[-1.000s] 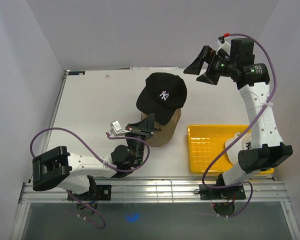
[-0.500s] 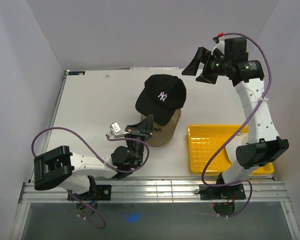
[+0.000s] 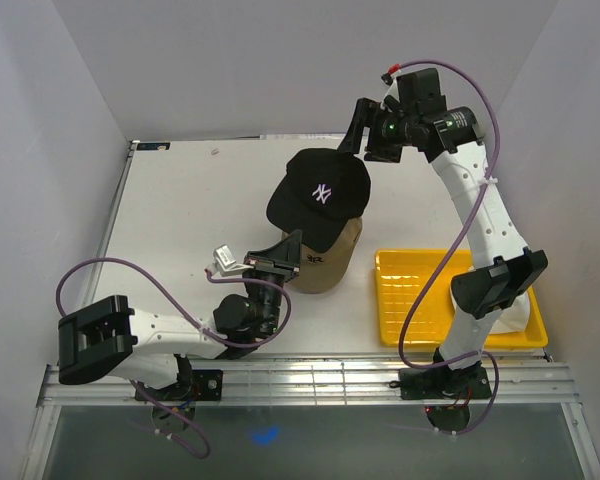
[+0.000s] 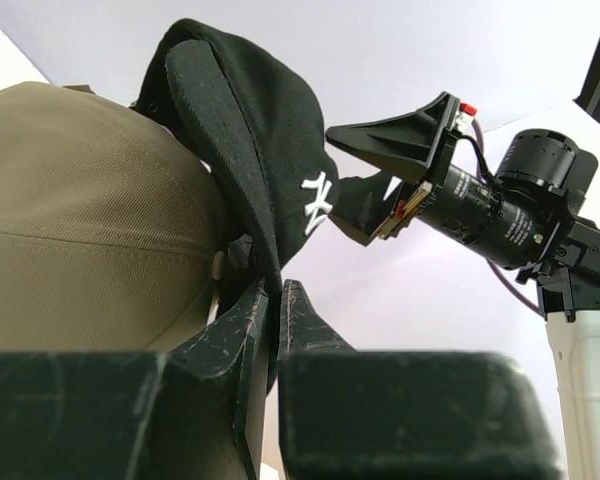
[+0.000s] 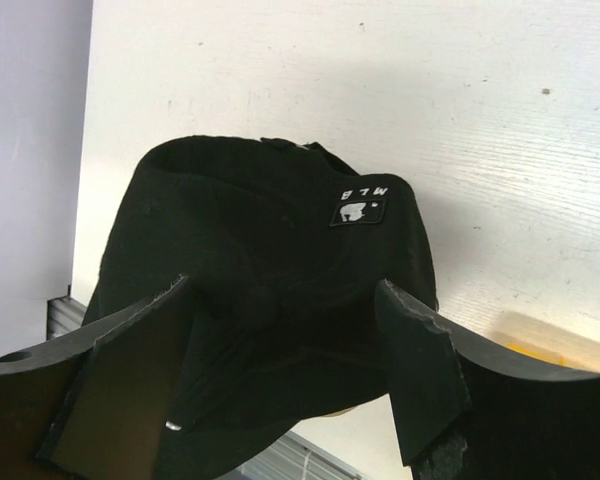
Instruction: Stack the hats
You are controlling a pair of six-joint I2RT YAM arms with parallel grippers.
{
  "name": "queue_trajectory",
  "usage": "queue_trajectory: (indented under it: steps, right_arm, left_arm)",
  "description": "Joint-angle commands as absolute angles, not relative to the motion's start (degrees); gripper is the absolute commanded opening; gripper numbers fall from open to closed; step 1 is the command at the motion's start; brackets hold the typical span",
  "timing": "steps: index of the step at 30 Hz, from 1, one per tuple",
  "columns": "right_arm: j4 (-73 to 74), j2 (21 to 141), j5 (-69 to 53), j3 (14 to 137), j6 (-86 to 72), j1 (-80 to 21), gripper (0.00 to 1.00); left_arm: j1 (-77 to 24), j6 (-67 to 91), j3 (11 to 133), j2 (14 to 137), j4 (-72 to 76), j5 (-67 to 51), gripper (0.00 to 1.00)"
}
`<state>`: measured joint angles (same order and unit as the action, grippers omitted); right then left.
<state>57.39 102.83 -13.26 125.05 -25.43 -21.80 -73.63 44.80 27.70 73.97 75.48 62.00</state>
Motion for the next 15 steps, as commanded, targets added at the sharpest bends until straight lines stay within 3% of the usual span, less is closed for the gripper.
queue_trajectory:
  steps: [1,6,11,12,15]
  right_arm:
    - [57.75,100.55,-8.97,126.04,-25.14,-23.20,0.77]
    - [57.66,99.67,-7.91,125.16,-25.14,-23.82,0.72]
    - [57.48,99.84,-8.26,125.33,-25.66,-24.17,0.58]
    - [57.48,99.84,-8.35,125.51,-25.75,-24.26,0.50]
    - [57.48,99.93,-8.35,125.42,-25.93,-24.52,0.39]
  left_arm:
    - [-73.83,43.68,27.51,71.37,96.42,59.85,0.00]
    - [-73.83,44.12,27.42,71.37,96.33,59.33,0.00]
    - [-73.83,44.38,27.42,71.54,96.33,58.80,0.00]
    - [-73.83,44.56,27.42,71.37,96.33,58.71,0.00]
    - [-73.74,44.56,27.25,71.19,96.33,58.62,0.00]
